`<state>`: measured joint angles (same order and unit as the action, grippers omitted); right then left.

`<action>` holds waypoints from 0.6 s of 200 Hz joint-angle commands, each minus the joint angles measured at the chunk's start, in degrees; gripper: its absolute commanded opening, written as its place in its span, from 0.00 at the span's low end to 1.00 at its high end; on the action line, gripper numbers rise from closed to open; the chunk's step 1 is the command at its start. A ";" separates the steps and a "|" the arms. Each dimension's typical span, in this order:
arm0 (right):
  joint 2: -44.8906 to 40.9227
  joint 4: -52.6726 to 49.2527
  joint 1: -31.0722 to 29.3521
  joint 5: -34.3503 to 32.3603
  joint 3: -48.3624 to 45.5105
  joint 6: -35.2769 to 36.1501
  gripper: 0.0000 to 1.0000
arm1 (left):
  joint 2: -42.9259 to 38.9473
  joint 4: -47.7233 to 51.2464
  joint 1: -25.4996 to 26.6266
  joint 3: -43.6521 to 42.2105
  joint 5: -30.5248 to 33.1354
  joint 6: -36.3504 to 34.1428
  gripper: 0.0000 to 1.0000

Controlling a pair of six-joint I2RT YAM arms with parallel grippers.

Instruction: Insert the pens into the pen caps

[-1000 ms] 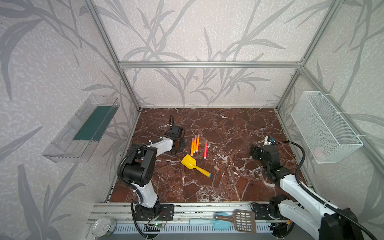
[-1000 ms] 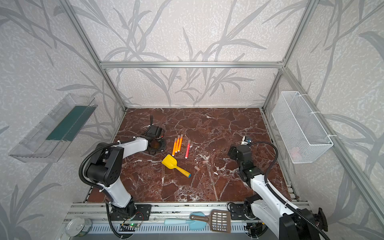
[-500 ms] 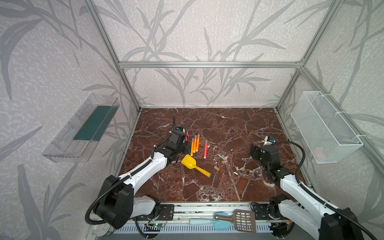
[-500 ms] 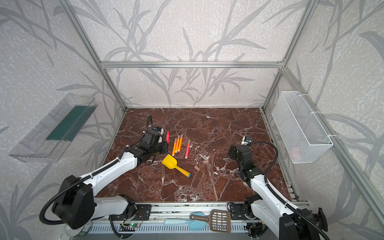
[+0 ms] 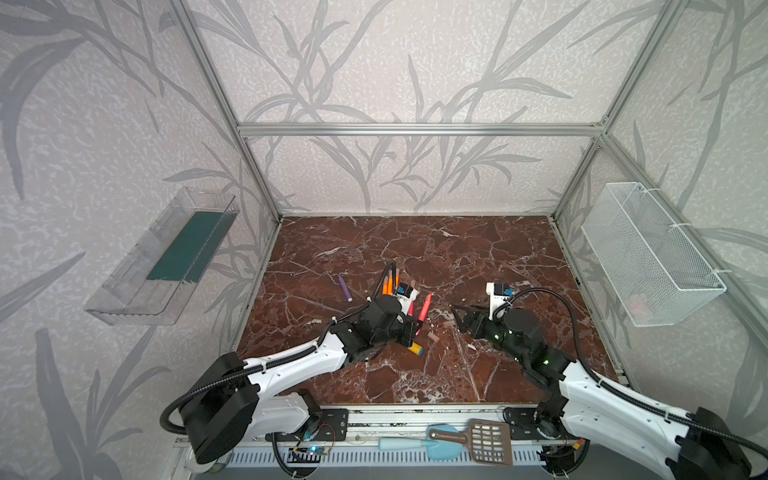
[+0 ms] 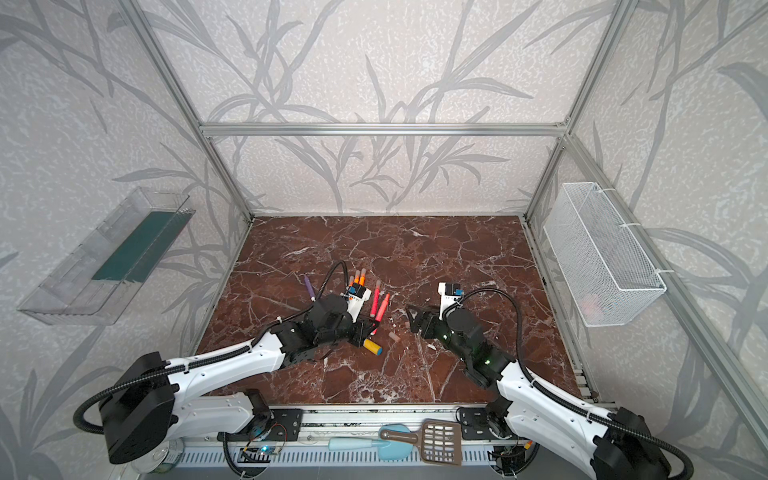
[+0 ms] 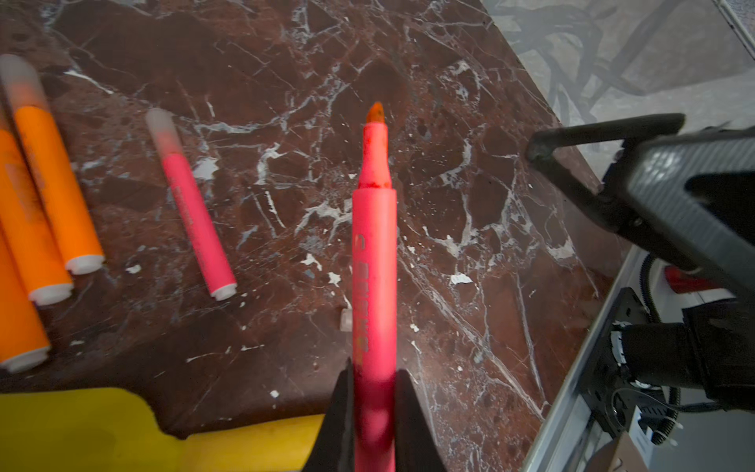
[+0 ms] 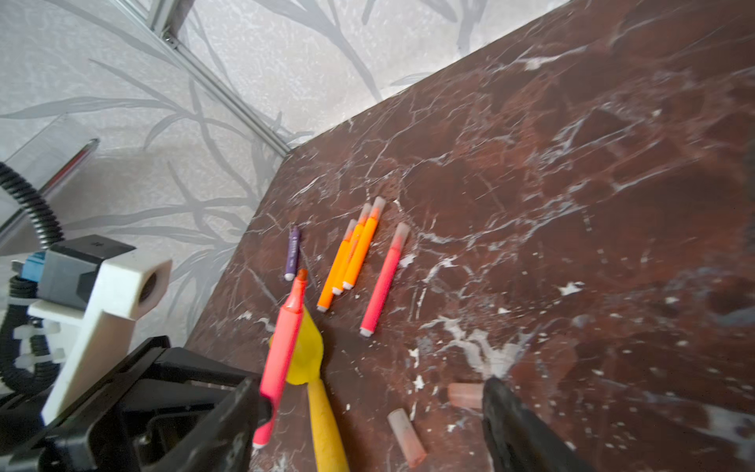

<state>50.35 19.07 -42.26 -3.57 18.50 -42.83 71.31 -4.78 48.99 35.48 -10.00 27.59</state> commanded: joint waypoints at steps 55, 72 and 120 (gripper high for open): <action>8.05 13.79 -2.39 3.26 0.11 -7.56 0.78 | 5.41 -6.17 5.17 1.73 1.76 -0.17 0.00; 9.23 14.18 -2.47 2.58 0.04 -8.26 0.77 | 5.69 -6.38 6.12 2.04 2.30 -0.44 0.00; 13.54 17.04 -3.55 3.11 0.46 -10.22 0.69 | 6.48 -6.05 7.25 3.07 3.56 -1.09 0.00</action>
<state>62.48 32.36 -44.49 -0.78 18.48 -51.68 77.14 -9.50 55.79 36.38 -8.27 27.40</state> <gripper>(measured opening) 0.702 0.133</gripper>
